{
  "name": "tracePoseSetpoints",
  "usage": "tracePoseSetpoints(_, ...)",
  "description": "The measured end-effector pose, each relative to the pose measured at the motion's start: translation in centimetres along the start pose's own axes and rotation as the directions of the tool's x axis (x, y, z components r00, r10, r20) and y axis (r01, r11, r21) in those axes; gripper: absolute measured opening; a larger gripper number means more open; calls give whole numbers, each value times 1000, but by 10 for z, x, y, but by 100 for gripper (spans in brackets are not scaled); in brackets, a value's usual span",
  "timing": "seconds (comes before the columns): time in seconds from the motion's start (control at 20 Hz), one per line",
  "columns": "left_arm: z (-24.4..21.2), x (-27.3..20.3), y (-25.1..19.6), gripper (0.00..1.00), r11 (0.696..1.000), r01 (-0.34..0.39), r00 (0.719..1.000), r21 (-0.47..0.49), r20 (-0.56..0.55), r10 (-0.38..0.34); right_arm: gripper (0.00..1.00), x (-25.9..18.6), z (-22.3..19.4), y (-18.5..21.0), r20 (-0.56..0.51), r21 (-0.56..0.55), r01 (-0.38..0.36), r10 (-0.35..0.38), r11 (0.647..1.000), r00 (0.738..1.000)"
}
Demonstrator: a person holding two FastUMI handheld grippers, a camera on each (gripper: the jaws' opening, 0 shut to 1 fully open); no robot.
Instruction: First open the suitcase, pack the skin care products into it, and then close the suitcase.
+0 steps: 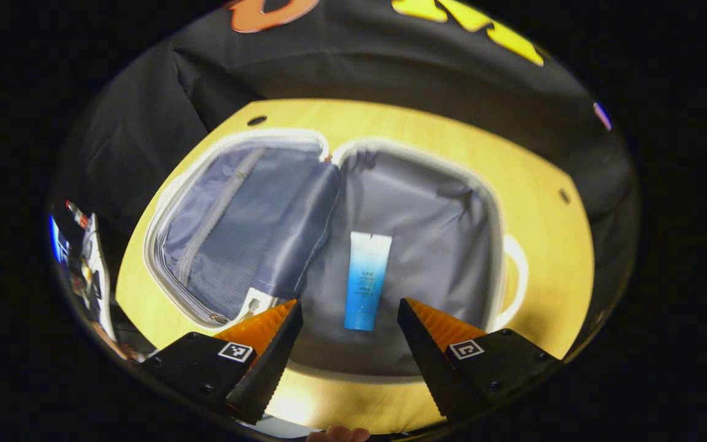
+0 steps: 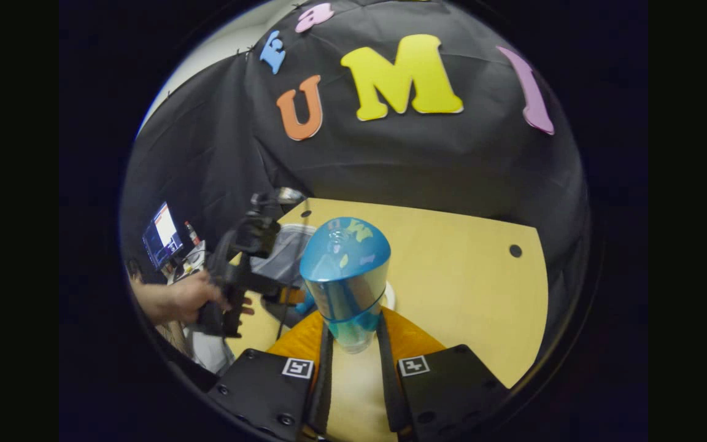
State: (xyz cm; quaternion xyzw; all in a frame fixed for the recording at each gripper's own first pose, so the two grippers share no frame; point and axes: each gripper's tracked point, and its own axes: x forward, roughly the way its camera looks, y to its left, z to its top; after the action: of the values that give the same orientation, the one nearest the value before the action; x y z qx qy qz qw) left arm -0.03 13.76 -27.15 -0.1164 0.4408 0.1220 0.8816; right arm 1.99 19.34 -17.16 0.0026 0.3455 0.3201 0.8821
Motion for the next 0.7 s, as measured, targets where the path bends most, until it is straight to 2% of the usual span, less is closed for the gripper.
tracePoseSetpoints(0.1, 12, -40, 26, 99, 999, 30, 988, -16, 154, -27, 34, 49, -2, 27, -74, -5, -32, 32, 999, 997)
tracePoseSetpoints(0.2, 4, -73, 52, 98, 999, 32, 974, 4, 225, -32, 34, 95, -16, 58, -158, 75, -69, 80, 995, 984)
tracePoseSetpoints(0.3, -8, -93, 76, 99, 999, 28, 963, 25, 266, -34, 34, 141, -41, 71, -240, 144, -37, 71, 989, 968)
tracePoseSetpoints(0.4, -20, -100, 93, 99, 999, 30, 960, 19, 278, -34, 34, 169, -67, 78, -316, 189, 7, 54, 982, 947)
tracePoseSetpoints(0.5, -37, -96, 111, 98, 1000, 18, 969, -6, 248, -16, 34, 181, -85, 84, -364, 212, 43, 37, 976, 931)
tracePoseSetpoints(0.6, -47, -92, 126, 98, 999, 14, 975, -45, 221, -4, 31, 185, -98, 86, -390, 222, 71, 22, 972, 920)
tracePoseSetpoints(0.65, -48, -91, 130, 98, 998, 22, 977, -67, 215, -7, 34, 188, -92, 85, -371, 236, 77, 17, 969, 928)
tracePoseSetpoints(0.7, -47, -90, 133, 98, 996, 37, 976, -83, 218, -18, 34, 188, -93, 84, -380, 232, 90, 5, 969, 925)
